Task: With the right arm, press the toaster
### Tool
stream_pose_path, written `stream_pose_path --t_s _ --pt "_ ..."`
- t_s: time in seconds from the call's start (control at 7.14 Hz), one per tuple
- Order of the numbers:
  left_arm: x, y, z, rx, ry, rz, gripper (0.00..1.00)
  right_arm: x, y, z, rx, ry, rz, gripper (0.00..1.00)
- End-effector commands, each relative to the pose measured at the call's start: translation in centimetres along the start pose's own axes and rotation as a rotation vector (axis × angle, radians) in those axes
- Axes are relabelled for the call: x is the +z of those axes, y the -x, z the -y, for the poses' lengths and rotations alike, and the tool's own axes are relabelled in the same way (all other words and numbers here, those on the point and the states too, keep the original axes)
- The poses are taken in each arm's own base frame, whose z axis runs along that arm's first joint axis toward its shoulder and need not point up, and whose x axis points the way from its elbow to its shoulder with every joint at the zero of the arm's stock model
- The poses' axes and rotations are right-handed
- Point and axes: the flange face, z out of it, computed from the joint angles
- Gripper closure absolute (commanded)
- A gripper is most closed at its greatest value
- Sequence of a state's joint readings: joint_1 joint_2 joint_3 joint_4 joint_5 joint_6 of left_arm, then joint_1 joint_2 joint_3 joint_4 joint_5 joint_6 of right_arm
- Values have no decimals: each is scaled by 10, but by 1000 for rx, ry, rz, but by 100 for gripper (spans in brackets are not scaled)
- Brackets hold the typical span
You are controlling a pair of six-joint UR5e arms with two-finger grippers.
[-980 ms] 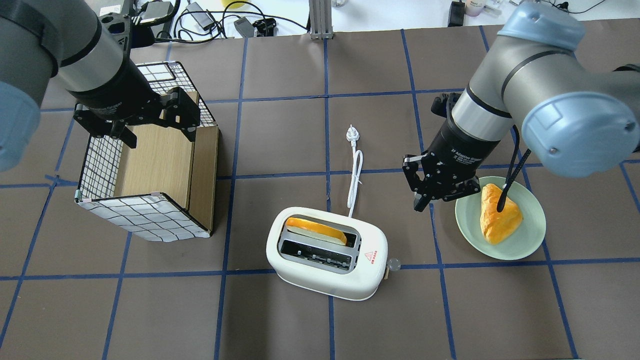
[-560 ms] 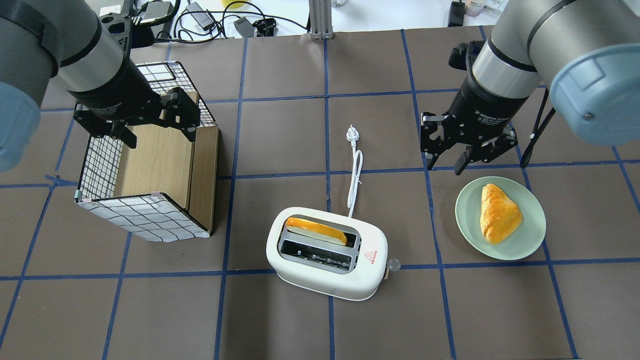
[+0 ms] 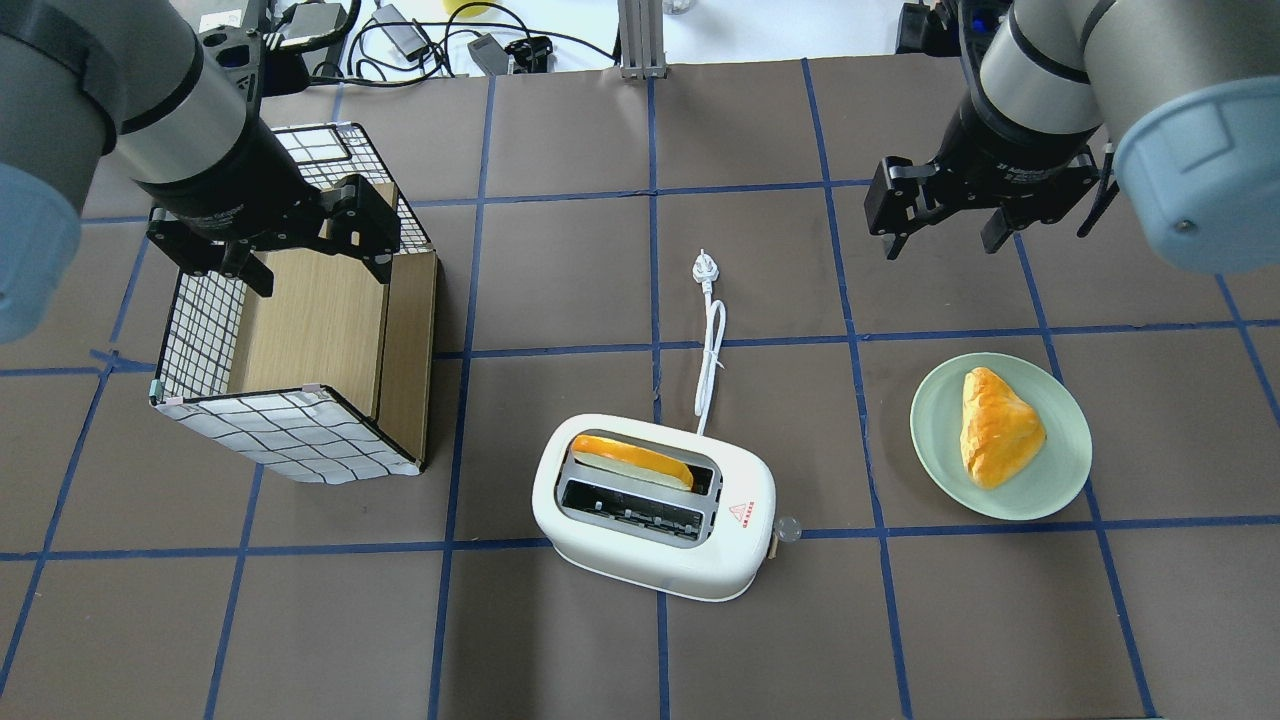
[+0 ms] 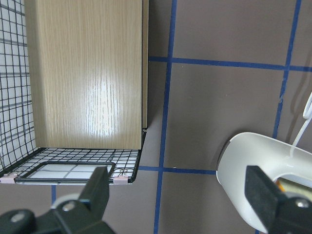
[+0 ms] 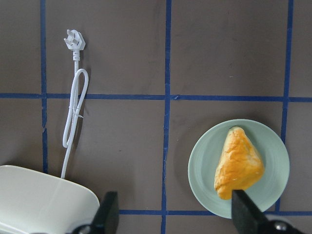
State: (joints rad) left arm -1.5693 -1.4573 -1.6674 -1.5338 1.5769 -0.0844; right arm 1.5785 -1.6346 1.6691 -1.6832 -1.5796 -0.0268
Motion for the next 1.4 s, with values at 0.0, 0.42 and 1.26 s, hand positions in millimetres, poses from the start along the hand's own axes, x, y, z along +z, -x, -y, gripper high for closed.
stream_pose_path --t_s 0.0,0.42,1.26 --pt "0 0 0 0 0 0 0 -12 0 7 -49 -21 -13 0" --pt "0 0 0 0 -1 0 0 -32 0 9 -121 27 -18 0" --pt "0 0 0 0 0 0 0 -28 -7 16 -103 31 -21 0"
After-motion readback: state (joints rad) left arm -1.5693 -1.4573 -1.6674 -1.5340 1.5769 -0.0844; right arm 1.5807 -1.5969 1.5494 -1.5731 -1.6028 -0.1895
